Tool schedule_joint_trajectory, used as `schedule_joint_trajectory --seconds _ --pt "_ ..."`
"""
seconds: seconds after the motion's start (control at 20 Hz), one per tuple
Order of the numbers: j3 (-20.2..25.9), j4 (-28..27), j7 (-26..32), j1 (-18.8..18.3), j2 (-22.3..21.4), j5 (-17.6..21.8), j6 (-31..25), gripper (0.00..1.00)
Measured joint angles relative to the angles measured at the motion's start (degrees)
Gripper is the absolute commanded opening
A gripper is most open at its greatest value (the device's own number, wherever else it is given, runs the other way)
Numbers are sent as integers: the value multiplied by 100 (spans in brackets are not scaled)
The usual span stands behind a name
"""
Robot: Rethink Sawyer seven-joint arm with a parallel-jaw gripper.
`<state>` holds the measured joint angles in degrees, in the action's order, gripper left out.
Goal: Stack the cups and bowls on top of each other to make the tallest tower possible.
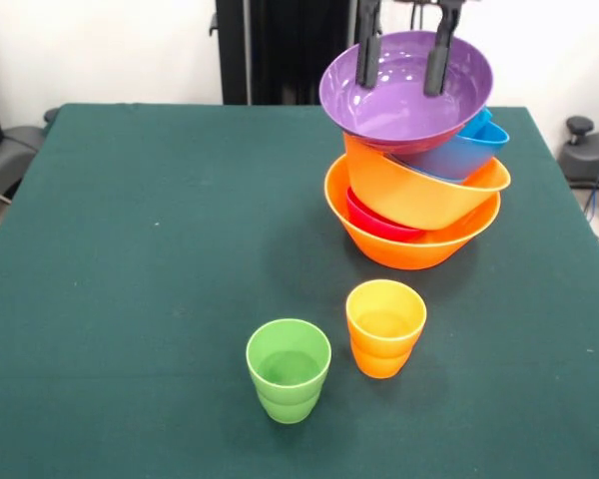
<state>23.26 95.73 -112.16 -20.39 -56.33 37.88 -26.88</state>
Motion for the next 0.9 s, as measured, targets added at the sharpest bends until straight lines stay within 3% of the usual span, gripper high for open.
schedule_joint_trajectory --seconds 0.3,0.9 --pt "280 -656 148 -61 589 -157 -516 100" --pt "438 -1623 148 -84 1509 -174 -568 100"
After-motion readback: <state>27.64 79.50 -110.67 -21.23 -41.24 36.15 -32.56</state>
